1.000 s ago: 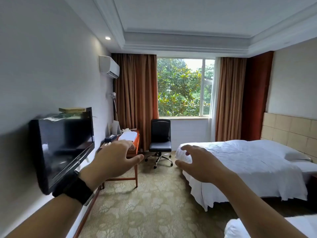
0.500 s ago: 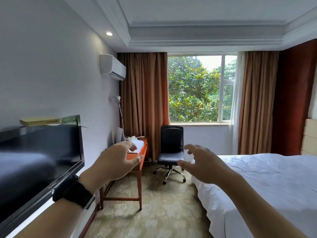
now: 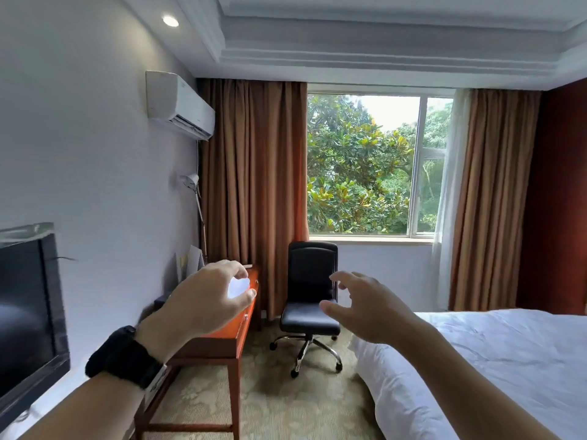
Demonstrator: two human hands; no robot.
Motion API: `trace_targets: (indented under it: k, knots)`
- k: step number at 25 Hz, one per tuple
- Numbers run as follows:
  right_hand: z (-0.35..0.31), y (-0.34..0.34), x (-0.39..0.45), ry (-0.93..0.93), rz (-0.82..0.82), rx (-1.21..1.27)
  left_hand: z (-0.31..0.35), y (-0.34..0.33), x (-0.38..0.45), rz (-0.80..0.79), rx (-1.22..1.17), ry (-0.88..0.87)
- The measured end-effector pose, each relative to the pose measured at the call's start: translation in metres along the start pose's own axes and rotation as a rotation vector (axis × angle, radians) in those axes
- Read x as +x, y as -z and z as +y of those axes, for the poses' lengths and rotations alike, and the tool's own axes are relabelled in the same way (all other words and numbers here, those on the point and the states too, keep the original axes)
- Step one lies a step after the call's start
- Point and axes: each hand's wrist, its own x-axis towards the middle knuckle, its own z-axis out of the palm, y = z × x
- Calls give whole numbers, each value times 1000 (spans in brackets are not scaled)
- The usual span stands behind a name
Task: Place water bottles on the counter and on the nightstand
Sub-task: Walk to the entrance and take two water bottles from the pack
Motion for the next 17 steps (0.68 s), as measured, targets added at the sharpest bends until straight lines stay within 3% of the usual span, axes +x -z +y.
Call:
trace_targets:
  k: [8, 17]
  knots:
    - [67, -55, 200, -30, 18, 24, -79, -77, 189, -34, 0, -16]
    - [183, -150, 451, 14, 56, 28, -179, -214, 415, -23, 10, 37]
